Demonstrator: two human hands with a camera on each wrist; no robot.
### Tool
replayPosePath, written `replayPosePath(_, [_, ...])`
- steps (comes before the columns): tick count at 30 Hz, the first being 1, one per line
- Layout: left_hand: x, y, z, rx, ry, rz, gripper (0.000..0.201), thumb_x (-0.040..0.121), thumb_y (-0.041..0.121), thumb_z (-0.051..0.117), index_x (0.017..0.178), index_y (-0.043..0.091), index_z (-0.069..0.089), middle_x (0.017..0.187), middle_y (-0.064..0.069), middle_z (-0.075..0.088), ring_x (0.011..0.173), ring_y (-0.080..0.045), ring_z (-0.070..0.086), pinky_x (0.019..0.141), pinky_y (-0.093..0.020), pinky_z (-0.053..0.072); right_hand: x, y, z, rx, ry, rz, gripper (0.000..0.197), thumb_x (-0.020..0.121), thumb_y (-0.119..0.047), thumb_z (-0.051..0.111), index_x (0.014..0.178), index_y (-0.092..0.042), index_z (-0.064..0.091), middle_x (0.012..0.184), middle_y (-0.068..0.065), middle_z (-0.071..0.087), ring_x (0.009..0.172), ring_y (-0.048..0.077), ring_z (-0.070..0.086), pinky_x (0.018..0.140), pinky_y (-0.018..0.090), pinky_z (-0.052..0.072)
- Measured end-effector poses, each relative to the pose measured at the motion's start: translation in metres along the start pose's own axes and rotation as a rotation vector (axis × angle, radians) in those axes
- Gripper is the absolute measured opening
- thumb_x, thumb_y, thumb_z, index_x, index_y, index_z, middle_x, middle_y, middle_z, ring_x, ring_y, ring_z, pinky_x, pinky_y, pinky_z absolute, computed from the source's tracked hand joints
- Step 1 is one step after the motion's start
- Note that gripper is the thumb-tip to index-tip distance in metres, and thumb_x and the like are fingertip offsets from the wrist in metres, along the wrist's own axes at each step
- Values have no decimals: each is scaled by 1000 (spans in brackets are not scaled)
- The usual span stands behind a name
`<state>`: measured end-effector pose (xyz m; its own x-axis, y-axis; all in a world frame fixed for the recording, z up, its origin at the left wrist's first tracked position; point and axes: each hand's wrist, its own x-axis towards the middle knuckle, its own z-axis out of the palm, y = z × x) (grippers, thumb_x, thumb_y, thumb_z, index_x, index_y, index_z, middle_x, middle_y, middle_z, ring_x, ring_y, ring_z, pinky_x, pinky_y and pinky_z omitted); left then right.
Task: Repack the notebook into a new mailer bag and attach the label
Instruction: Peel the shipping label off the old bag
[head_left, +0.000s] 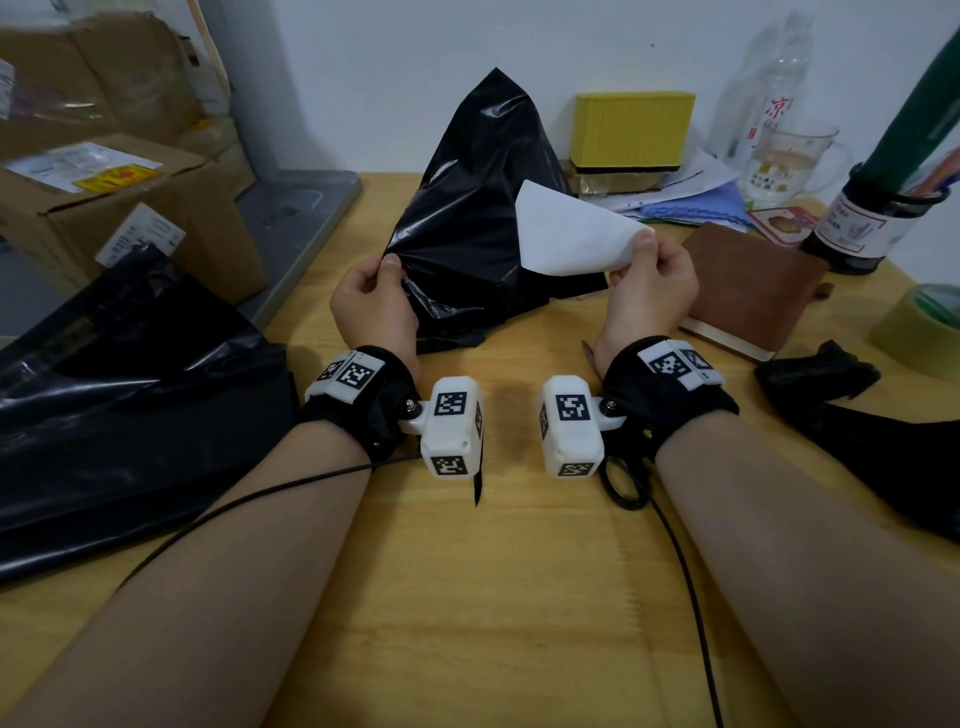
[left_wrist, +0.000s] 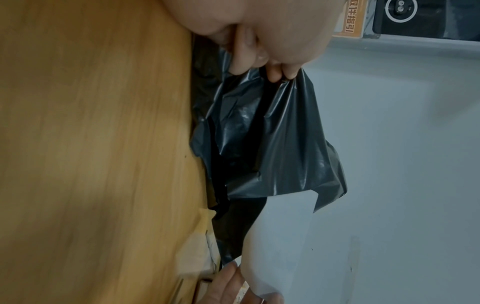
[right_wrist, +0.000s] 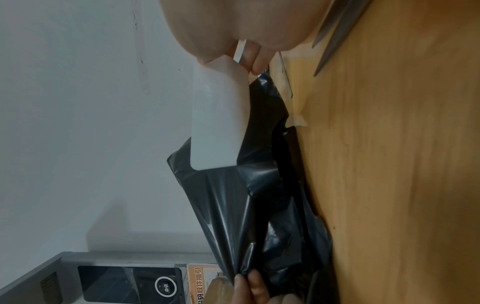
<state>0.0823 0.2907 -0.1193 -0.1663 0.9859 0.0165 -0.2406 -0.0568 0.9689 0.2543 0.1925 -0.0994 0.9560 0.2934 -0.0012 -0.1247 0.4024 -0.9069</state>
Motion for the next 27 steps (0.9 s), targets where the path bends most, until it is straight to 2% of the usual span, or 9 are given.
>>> replayPosePath(3, [-1, 1, 0, -2, -5, -3, 15, 85, 29, 65, 89, 18, 75, 81, 2, 69, 77, -15, 62, 89, -48, 56, 0, -1, 0, 22, 8, -8, 9, 100, -21, 59, 93, -22, 65, 98, 3, 70, 78, 6, 65, 71, 25, 55])
replayPosePath(7, [-2, 2, 0, 0, 6, -1, 14, 86, 29, 66, 89, 18, 75, 81, 1, 69, 76, -15, 62, 89, -49, 56, -1, -3, 0, 11, 37, -19, 7, 99, -22, 59, 94, -22, 64, 102, 3, 70, 81, 6, 64, 75, 27, 57])
replayPosePath(11, [-3, 2, -1, -8, 25, 7, 13, 85, 29, 66, 89, 20, 75, 89, -1, 75, 79, -15, 64, 90, -48, 58, -1, -4, 1, 26, 67, -33, 7, 100, -21, 58, 94, -19, 63, 98, 3, 69, 81, 7, 64, 76, 30, 58])
replayPosePath(14, [-2, 3, -1, -17, 34, 0, 13, 85, 29, 67, 89, 20, 75, 84, 0, 71, 77, -15, 61, 90, -49, 57, 0, -4, 1, 40, 79, -34, 7, 100, -21, 57, 97, -18, 63, 100, 5, 70, 84, 10, 66, 82, 37, 60])
replayPosePath(16, [-2, 3, -1, -25, 39, -3, 13, 85, 29, 67, 89, 19, 75, 83, 0, 70, 76, -15, 62, 90, -50, 58, 0, -5, 0, 52, 85, -30, 7, 100, -21, 57, 99, -17, 63, 100, 4, 70, 84, 10, 66, 83, 38, 60])
replayPosePath(20, [-2, 5, -1, -17, 48, -9, 10, 86, 26, 67, 88, 21, 75, 89, 0, 74, 85, -18, 70, 88, -46, 59, 1, -6, -1, 77, 97, -18, 10, 101, -19, 55, 103, -14, 63, 100, 3, 68, 85, 10, 66, 82, 37, 61])
replayPosePath(24, [-1, 5, -2, -23, 48, -12, 10, 84, 28, 67, 87, 23, 75, 88, -1, 74, 84, -19, 70, 89, -47, 59, 2, -6, -2, 113, 103, -9, 8, 103, -19, 54, 101, -16, 61, 97, 0, 67, 83, 9, 65, 80, 33, 60])
replayPosePath(26, [-1, 5, -2, -35, 56, -14, 9, 86, 27, 67, 86, 23, 74, 87, -2, 74, 80, -19, 70, 82, -42, 61, 3, -6, -3, 118, 116, -15, 8, 104, -20, 52, 102, -17, 59, 97, -1, 66, 81, 6, 65, 74, 25, 58])
replayPosePath(27, [-2, 5, -3, -47, 60, -23, 9, 88, 25, 65, 87, 22, 74, 82, -2, 72, 71, -16, 67, 73, -36, 61, 4, -6, -4, 122, 127, -17, 9, 104, -20, 51, 104, -15, 59, 97, -2, 65, 81, 5, 64, 69, 20, 56])
